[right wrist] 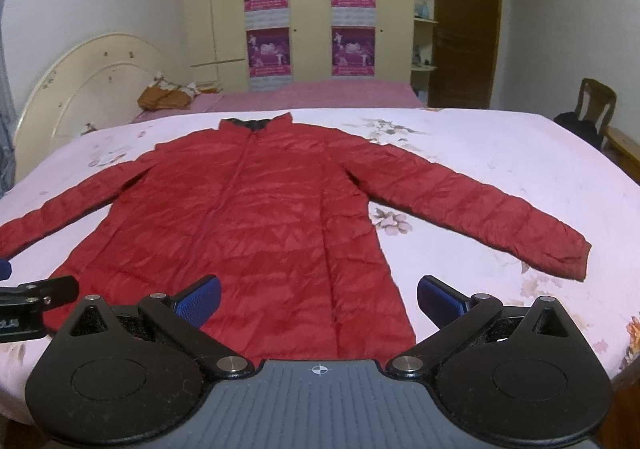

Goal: Fold large clothes
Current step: 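Grasp the red jacket sleeve cuff with the right gripper and lift it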

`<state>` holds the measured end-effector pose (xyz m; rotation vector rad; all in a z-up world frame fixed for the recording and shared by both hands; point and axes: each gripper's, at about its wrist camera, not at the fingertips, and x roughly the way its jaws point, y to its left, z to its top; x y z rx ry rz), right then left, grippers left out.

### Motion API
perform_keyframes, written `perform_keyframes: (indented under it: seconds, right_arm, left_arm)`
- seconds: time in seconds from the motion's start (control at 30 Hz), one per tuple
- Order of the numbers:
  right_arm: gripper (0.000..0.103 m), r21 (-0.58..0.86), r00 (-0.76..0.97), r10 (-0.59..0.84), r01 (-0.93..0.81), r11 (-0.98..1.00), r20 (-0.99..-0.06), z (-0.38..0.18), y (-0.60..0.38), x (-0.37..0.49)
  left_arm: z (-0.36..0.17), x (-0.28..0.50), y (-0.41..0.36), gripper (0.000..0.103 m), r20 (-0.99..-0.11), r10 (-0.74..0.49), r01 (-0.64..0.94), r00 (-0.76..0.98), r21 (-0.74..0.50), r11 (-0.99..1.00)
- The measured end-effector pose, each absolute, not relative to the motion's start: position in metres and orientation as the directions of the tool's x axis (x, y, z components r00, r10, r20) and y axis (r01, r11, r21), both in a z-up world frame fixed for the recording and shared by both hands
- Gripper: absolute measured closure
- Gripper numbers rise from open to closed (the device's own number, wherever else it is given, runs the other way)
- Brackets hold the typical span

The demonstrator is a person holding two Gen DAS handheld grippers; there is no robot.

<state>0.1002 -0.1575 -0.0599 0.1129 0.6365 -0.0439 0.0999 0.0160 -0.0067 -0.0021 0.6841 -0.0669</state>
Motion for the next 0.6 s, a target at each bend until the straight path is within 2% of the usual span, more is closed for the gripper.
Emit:
perform_keyframes:
  seconds: [0.1, 0.2, 0.6]
  right_arm:
    - [0.000, 0.099, 0.805, -0.025, 0.103, 0.990, -0.593, -0.065, -0.164, 0.122]
    - [0.000, 0.116, 0.801, -0.044, 0.141, 0.983, -0.597, -0.075, -0.175, 0.147]
    - [0.000, 0.111, 0.766, -0.213, 0.347, 0.931, -0.607, -0.097, -0.228, 0.211]
  left_arm:
    - [-0.011, 0.126, 0.026, 0.000, -0.630, -0.151, 0.090, 0.762, -0.128, 0.988]
    - [-0.017, 0.155, 0.030, 0.000, -0.624, -0.213, 0.131, 0.752, -0.176, 0.976]
    - [-0.048, 0.243, 0.016, 0.000, -0.665, -0.224, 0.187, 0.712, -0.129, 0.974]
